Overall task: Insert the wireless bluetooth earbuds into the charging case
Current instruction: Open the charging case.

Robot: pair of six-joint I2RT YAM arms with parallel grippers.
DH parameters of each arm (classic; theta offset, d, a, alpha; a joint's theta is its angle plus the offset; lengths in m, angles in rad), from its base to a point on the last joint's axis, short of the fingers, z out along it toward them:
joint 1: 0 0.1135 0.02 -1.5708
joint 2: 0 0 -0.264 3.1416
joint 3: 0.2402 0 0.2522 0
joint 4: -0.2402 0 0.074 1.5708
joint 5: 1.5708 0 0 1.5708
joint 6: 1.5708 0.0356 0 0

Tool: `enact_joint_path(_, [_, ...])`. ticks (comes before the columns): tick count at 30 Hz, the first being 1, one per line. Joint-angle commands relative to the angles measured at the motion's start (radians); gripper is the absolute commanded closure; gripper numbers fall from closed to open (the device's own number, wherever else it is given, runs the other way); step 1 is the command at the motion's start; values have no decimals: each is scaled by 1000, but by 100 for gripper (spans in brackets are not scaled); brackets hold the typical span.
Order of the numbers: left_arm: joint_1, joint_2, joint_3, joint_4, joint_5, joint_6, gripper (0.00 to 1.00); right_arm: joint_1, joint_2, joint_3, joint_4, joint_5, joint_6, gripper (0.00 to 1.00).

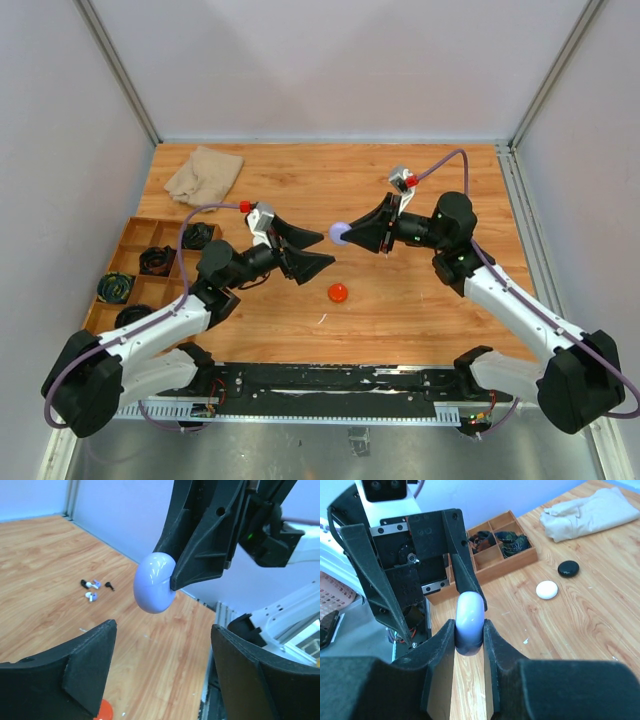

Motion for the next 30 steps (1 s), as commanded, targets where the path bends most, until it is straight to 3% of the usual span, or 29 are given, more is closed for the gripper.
enact_joint_path(1, [12,10,-35,175,27,-119,23,36,-1,-17,148,-30,65,93])
enact_joint_path(7, [16,59,-41,306,75,-207,35,62,19,-21,241,-73,108,93])
enact_joint_path(21, [34,105,-45,410,112,-275,59,89,53,-24,292,-110,123,93])
enact_joint_path(25, [34,113,-49,434,131,-283,64,90,60,-35,345,-109,148,93])
enact_joint_path(30, [34,123,-61,462,134,-298,62,90,61,-53,403,-94,170,93])
